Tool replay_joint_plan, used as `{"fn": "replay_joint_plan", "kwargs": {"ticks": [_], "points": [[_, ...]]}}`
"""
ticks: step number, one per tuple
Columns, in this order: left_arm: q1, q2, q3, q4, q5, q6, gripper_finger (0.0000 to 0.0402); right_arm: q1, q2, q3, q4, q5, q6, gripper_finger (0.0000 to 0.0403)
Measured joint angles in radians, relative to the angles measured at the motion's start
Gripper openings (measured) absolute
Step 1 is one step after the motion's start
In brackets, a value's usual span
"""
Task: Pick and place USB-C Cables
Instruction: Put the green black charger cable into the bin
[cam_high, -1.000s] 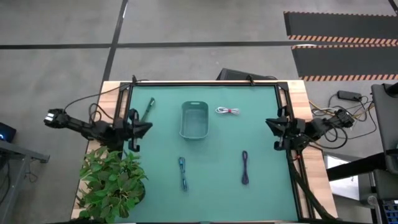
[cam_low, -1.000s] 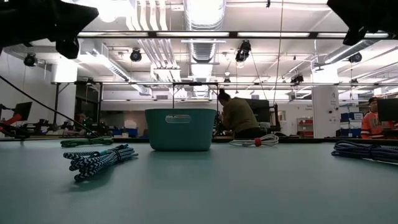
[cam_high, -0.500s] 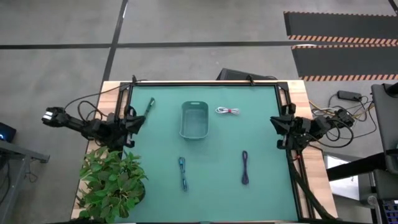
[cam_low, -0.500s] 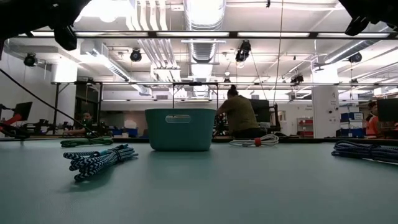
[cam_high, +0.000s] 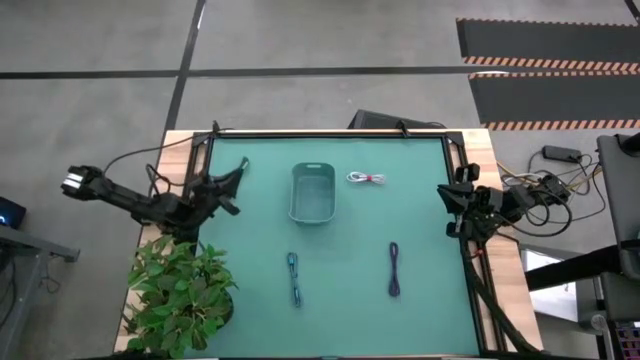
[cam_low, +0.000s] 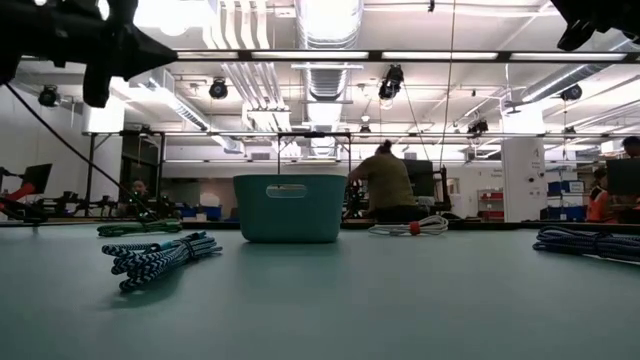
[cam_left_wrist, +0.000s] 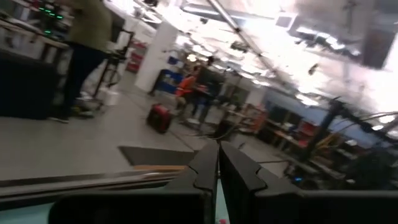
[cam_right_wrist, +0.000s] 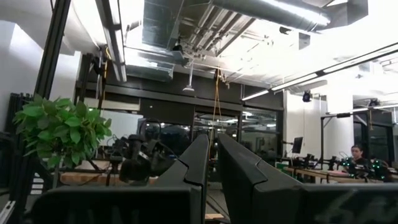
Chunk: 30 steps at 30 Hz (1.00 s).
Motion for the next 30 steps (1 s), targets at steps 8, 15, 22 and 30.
{"fn": "replay_joint_plan", "kwargs": {"ticks": [8, 15, 22, 30], "points": [[0.000, 0.020, 0.137, -0.215, -0.031, -0.035, 0.0001, 0.000, 0.000, 0.000, 0.000, 0.000, -0.002, 0.0027], [0.012, 0.029, 0.289, -0.624, -0.031, -0.226, 0.0000, 0.000, 0.000, 0.000, 0.000, 0.001, -0.002, 0.0027], [0.088, 0.048, 0.415, -1.177, 0.016, -0.638, 0.0000, 0.000, 0.000, 0.000, 0.001, 0.001, -0.002, 0.0027], [0.291, 0.110, 0.473, -1.479, 0.262, -0.863, 0.0000, 0.000, 0.000, 0.000, 0.001, 0.001, -0.002, 0.0027]]}}
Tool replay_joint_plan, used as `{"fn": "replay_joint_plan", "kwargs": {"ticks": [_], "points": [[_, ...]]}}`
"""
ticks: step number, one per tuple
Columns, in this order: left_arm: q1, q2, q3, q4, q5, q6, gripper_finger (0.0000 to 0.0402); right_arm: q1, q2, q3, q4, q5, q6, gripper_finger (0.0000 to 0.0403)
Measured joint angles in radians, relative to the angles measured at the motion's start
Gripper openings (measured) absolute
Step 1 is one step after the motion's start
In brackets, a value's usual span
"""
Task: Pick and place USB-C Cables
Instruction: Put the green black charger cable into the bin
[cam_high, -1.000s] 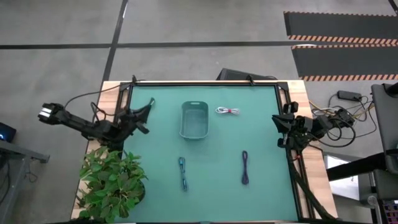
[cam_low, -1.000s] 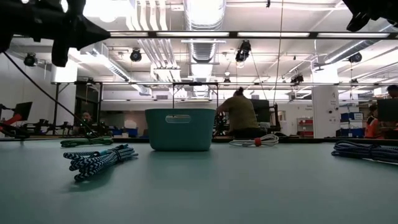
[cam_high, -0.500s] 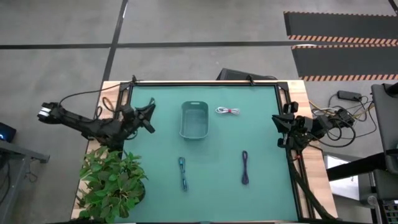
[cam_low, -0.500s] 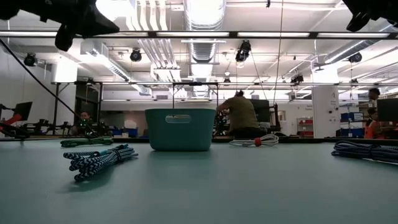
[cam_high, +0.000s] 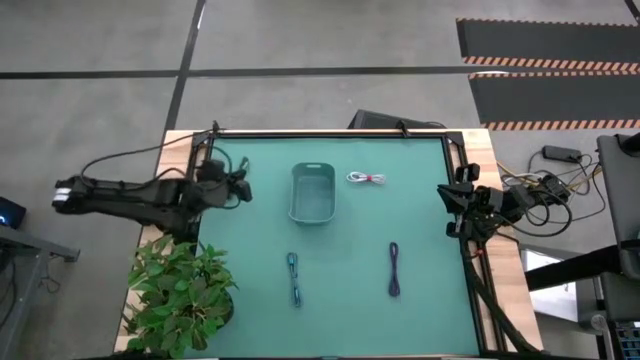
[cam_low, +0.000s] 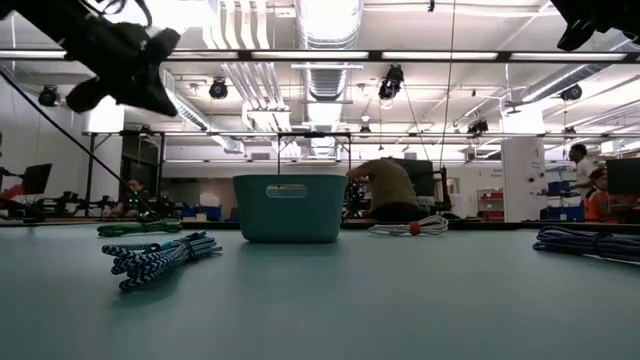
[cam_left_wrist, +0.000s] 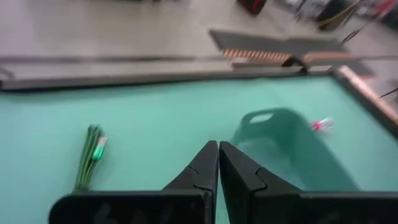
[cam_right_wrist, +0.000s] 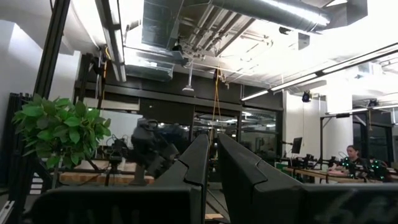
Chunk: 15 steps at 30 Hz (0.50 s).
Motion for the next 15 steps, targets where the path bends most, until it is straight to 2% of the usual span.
{"fn": "replay_joint_plan", "kwargs": {"ticks": [7, 15], "points": [[0.228, 0.061, -0.001, -0.068, 0.240, 0.004, 0.0000, 0.000, 0.000, 0.000, -0.001, 0.000, 0.000, 0.0027], [0.419, 0.157, -0.004, -0.116, 0.385, 0.030, 0.0000, 0.000, 0.000, 0.000, -0.002, 0.001, 0.000, 0.0027]]}}
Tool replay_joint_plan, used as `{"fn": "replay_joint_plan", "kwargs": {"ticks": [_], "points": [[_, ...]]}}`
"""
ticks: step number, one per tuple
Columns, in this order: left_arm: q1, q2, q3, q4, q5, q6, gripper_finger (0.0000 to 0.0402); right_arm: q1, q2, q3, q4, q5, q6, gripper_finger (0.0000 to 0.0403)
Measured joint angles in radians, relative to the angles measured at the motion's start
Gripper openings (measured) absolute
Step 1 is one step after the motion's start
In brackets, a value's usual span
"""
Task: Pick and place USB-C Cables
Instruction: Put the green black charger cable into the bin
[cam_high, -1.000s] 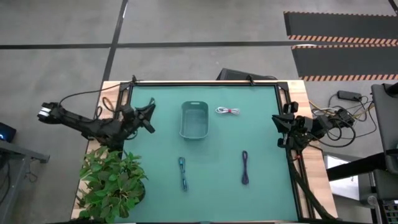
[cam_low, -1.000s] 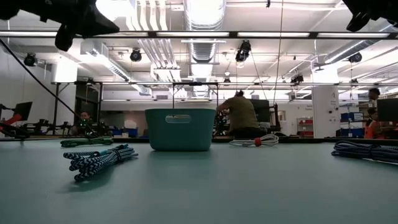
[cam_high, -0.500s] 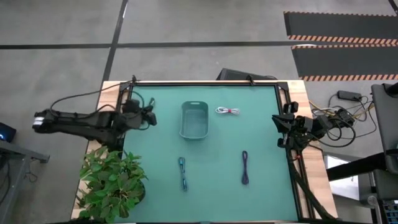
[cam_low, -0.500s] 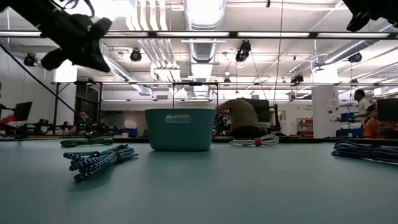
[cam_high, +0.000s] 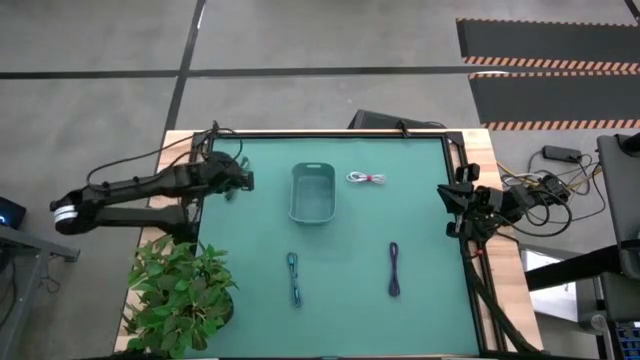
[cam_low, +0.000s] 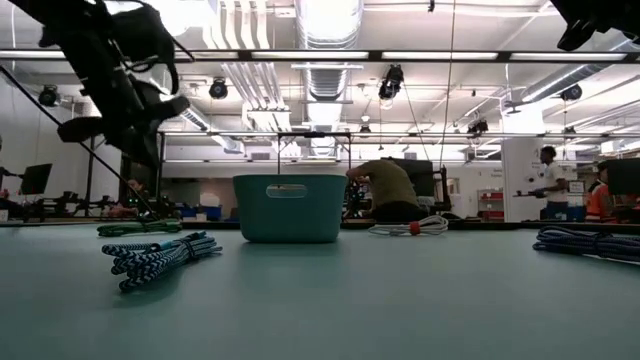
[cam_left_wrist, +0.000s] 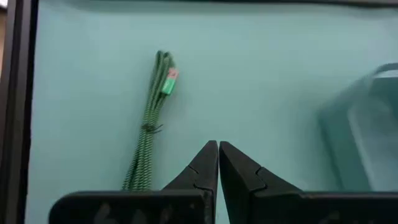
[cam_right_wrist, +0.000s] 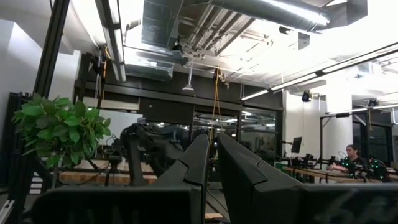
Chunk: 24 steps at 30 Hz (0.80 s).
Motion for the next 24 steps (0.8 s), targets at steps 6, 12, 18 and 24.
{"fn": "replay_joint_plan", "kwargs": {"ticks": [6, 12, 18, 24], "points": [[0.095, 0.118, -0.001, 0.000, 0.050, 0.077, 0.0000, 0.000, 0.000, 0.000, -0.002, 0.000, 0.000, 0.0027], [0.154, 0.237, 0.009, 0.024, 0.142, 0.193, 0.0000, 0.000, 0.000, 0.000, -0.003, 0.000, 0.000, 0.0027], [0.180, 0.328, 0.034, 0.025, 0.178, 0.271, 0.0000, 0.000, 0.000, 0.000, -0.003, 0.000, 0.000, 0.0027], [0.199, 0.390, 0.062, 0.026, 0.188, 0.319, 0.0008, 0.000, 0.000, 0.000, -0.004, 0.000, 0.000, 0.0027]]}}
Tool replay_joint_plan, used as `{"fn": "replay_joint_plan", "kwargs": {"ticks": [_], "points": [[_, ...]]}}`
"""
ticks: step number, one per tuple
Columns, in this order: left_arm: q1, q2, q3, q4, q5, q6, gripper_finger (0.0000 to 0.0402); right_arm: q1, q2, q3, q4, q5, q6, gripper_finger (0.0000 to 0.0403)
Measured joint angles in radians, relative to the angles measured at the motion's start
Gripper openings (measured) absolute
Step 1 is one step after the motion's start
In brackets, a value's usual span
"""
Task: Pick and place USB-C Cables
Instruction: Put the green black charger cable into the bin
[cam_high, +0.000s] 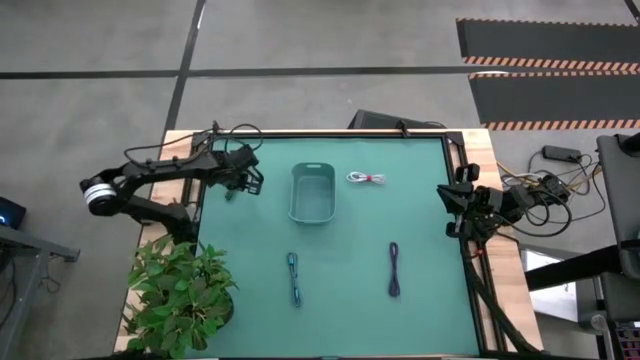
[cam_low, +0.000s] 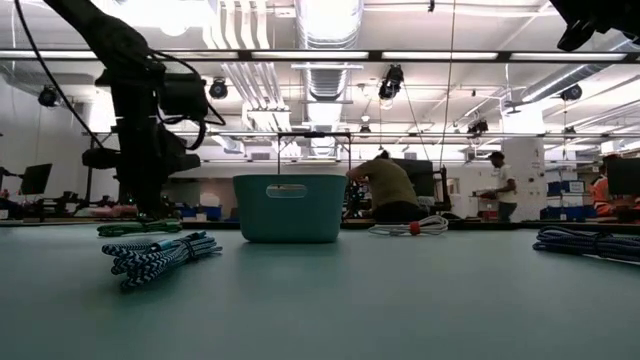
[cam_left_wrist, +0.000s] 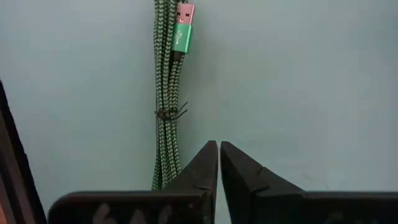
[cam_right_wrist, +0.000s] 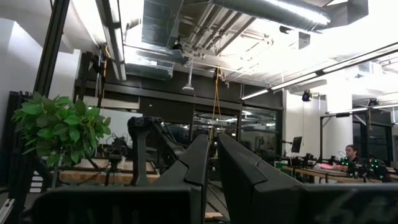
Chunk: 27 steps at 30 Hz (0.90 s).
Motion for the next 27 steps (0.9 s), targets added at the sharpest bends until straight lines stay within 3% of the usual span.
{"fn": "replay_joint_plan", "kwargs": {"ticks": [7, 14, 27], "points": [[0.027, 0.034, 0.003, -0.001, -0.010, 0.025, 0.0087, 0.000, 0.000, 0.000, -0.017, 0.000, 0.000, 0.0027], [0.031, 0.036, 0.002, 0.006, -0.122, 0.053, 0.0162, 0.000, 0.000, 0.000, -0.018, 0.001, 0.000, 0.0027], [0.033, 0.065, -0.015, 0.074, -0.140, 0.104, 0.0173, 0.000, 0.000, 0.000, -0.021, 0.051, 0.000, 0.0027]]}}
